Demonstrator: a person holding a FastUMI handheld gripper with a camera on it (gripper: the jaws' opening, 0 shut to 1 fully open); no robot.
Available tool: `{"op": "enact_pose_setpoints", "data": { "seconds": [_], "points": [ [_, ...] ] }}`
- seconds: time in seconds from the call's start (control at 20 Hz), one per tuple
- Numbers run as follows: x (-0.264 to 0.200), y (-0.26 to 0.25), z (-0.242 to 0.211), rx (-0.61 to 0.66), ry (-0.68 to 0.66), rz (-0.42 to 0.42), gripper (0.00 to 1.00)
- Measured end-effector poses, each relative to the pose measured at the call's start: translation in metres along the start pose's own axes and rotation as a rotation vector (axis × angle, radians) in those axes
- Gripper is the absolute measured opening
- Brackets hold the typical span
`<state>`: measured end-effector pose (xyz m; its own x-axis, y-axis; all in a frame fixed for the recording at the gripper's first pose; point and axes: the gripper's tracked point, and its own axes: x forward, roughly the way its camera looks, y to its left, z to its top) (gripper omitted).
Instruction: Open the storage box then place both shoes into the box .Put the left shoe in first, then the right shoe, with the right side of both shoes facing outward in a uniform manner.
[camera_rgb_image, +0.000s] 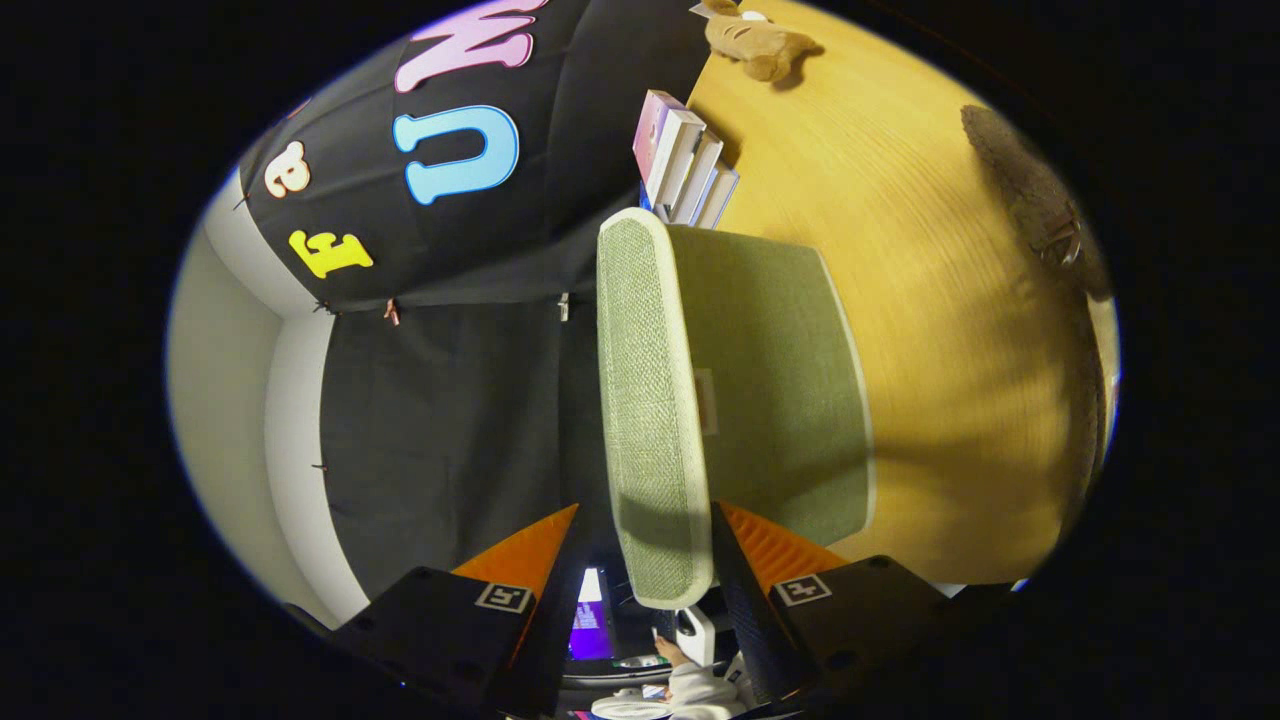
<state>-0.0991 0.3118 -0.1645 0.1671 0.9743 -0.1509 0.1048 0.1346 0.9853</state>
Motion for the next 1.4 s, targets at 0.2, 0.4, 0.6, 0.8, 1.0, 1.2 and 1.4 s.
{"op": "enact_pose_setpoints", "data": {
  "seconds": [0.2, 0.4, 0.6, 0.8, 1.0, 1.2, 1.4],
  "points": [
    [0.009, 0.018, -0.007, 0.035, 0.040, 0.035, 0.49],
    [0.013, 0.037, -0.010, 0.038, 0.055, 0.057, 0.27],
    [0.012, 0.052, -0.007, 0.014, 0.048, 0.065, 0.05],
    [0.029, 0.089, -0.018, -0.037, 0.071, 0.051, 0.05],
    [0.060, 0.123, -0.025, -0.148, 0.120, -0.010, 0.05],
    [0.105, 0.167, -0.038, -0.236, 0.157, -0.027, 0.05],
    [0.162, 0.192, -0.059, -0.281, 0.212, -0.061, 0.06]
  ]
}}
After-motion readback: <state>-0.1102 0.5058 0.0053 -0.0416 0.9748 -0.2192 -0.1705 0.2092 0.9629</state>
